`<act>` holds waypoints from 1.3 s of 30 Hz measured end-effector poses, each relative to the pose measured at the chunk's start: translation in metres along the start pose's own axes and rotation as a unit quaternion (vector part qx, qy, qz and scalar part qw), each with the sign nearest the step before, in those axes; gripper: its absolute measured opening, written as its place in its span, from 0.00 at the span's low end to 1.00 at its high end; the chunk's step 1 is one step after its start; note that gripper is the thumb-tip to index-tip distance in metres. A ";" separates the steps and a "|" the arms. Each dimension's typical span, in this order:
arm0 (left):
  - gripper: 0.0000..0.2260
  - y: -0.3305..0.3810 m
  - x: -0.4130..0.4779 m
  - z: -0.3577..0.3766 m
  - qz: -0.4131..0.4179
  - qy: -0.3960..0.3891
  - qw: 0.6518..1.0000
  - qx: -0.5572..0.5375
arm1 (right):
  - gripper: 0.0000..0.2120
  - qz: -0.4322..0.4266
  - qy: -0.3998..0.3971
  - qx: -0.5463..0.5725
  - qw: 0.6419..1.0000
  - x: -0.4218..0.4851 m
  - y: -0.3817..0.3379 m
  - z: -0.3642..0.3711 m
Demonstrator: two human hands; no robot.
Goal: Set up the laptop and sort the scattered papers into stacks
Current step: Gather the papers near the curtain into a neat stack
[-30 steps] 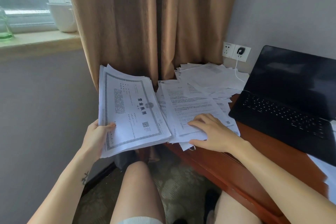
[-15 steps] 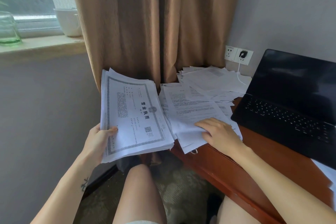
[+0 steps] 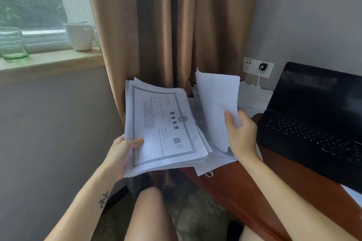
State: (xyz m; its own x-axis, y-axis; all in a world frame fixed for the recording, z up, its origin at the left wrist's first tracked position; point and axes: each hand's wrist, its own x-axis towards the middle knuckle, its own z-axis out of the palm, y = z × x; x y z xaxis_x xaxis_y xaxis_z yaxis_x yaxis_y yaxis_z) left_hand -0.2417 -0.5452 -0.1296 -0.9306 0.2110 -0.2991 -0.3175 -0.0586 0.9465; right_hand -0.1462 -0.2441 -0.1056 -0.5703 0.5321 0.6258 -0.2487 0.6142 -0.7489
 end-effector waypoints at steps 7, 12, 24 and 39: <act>0.12 -0.015 0.014 0.025 -0.050 -0.036 0.998 0.018 | 0.09 -0.237 -0.194 -0.113 0.945 -0.012 0.010 0.012; 0.14 -0.027 0.019 0.020 -0.093 -0.052 0.994 0.003 | 0.13 -0.141 -0.378 -0.140 0.904 -0.029 0.015 0.019; 0.17 -0.027 0.015 0.021 -0.080 -0.078 0.994 0.009 | 0.22 0.079 -0.281 -0.218 0.931 -0.015 0.031 0.012; 0.11 -0.039 0.020 0.011 -0.004 -0.058 0.997 0.049 | 0.13 0.082 -0.243 -0.155 0.954 -0.020 0.048 0.021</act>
State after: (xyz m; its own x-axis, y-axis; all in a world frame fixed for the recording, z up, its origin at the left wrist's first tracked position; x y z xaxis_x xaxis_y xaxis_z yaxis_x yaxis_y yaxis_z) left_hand -0.2466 -0.5283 -0.1711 -0.8988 0.3227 -0.2966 -0.3005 0.0390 0.9530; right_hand -0.1628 -0.2375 -0.1587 -0.8959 0.3491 0.2748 0.0756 0.7293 -0.6800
